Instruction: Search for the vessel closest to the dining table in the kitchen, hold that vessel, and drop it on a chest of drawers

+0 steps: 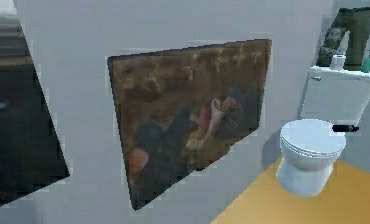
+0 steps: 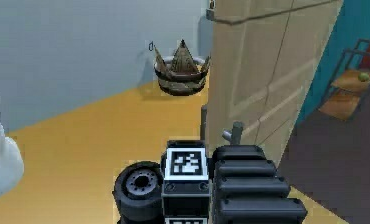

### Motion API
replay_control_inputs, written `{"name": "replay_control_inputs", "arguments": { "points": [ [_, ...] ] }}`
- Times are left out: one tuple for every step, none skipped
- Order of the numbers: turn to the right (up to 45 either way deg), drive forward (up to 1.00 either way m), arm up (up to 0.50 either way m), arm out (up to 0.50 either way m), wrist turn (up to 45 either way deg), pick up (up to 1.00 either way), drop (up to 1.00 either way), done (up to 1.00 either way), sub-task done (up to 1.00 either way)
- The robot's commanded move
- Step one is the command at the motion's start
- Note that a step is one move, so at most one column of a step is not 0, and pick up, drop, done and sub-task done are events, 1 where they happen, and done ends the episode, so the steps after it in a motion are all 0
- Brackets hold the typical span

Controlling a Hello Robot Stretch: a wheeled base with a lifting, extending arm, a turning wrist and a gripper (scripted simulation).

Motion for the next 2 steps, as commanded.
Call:
{"name": "replay_control_inputs", "arguments": {
  "points": [
    [45.0,0.0,0.0,0.0,0.0,0.0,0.0,0.0,0.0],
    [0.0,0.45,0.0,0.0,0.0,0.0,0.0,0.0,0.0]
  ]
}}
